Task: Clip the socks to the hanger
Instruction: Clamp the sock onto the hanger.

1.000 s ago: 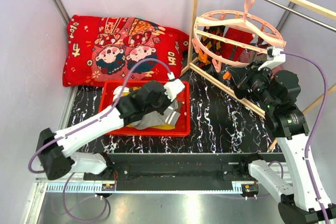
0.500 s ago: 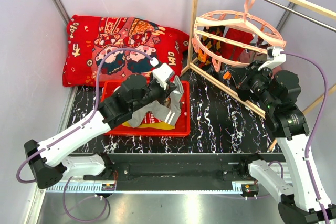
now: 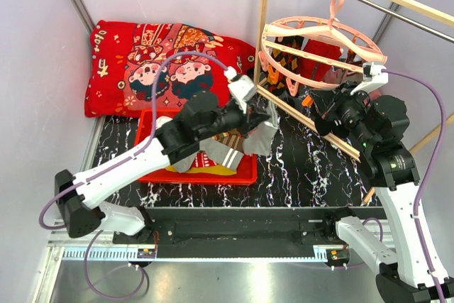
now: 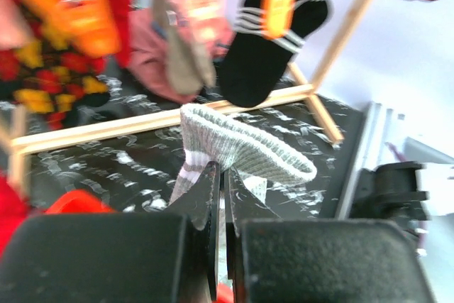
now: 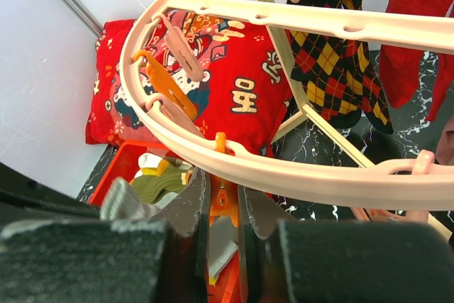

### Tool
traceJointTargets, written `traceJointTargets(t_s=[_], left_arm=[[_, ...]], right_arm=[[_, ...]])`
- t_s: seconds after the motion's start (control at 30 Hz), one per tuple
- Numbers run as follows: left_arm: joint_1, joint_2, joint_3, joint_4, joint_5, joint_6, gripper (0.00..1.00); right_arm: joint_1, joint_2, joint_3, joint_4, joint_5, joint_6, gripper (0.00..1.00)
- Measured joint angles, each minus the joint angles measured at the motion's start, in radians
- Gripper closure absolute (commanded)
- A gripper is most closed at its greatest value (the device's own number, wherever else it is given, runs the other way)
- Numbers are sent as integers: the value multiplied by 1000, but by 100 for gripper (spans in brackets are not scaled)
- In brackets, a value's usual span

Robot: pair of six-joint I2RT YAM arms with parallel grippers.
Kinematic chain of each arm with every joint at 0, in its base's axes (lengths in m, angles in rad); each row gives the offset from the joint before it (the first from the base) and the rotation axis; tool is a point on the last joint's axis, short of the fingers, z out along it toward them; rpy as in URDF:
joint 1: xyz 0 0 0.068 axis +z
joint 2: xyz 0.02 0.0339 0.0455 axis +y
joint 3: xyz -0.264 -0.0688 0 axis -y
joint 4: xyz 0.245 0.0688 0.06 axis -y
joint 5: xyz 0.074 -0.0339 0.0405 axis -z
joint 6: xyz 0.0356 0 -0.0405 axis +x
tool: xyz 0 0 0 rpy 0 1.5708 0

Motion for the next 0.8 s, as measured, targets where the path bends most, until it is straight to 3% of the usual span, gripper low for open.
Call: traceJointTargets(t_s=[0.43, 0.8], left_arm=[[-95, 231, 217, 16, -11, -31, 100], [-105, 295, 282, -25, -46, -29, 100]], right_arm=[[0, 0, 11, 0, -24, 0, 93], [0, -3, 15, 0, -33, 0, 92]])
